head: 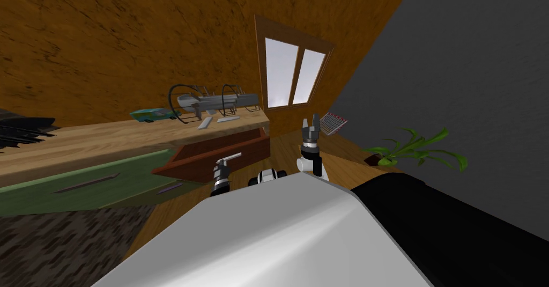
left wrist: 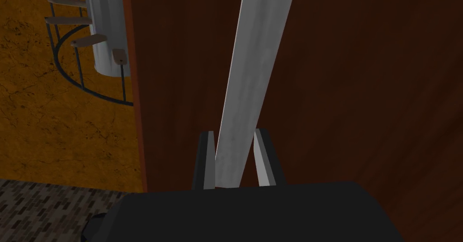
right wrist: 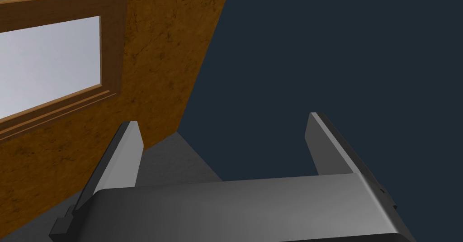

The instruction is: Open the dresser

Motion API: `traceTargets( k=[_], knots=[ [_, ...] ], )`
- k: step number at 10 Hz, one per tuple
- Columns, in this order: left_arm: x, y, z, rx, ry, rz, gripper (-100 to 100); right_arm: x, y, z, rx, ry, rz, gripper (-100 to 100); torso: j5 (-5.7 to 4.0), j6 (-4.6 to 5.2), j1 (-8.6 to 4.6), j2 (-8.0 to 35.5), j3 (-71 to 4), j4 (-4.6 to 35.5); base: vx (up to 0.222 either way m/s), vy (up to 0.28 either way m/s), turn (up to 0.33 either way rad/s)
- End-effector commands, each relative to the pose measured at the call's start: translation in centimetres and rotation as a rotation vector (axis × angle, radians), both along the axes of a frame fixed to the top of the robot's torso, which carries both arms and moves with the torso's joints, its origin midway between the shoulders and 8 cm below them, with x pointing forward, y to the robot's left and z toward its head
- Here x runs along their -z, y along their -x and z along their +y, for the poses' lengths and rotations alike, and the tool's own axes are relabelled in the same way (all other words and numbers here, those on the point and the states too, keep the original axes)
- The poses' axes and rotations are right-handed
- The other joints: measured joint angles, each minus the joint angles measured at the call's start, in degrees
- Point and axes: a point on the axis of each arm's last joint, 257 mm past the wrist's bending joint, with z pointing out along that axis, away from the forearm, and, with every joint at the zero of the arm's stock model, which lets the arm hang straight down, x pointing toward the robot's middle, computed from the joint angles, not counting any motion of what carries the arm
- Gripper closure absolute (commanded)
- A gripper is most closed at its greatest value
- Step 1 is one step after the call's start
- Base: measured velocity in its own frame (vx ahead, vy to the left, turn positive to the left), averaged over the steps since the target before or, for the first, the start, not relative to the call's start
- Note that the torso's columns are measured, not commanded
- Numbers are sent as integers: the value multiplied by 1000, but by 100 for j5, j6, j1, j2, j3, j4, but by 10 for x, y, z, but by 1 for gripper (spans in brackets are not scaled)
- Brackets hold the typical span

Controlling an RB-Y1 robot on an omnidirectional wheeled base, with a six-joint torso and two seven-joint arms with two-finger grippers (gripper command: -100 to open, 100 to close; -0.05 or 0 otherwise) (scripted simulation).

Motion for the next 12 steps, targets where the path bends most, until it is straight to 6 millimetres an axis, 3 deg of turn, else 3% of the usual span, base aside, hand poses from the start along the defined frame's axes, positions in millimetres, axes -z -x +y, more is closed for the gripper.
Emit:
traceTargets(
  k=[1, 11, 12],
  knots=[
    [-5, 5, 2, -2, 1, 0, -100, 0, 0, 0, 0, 0, 0, 0, -1, 2, -2, 1, 0, 2, -95, -28, -10],
    [-54, 27, 15, -16, 4, 0, -100, 0, 0, 0, 0, 0, 0, 0, -18, 6, -16, -4, -8, 13, 27, -7, -18],
    [-42, 29, 15, -18, 10, 29, -100, 0, 0, 0, 0, 0, 0, 0, -29, 3, -25, 8, -5, 24, 11, 1, -3]
  ],
)
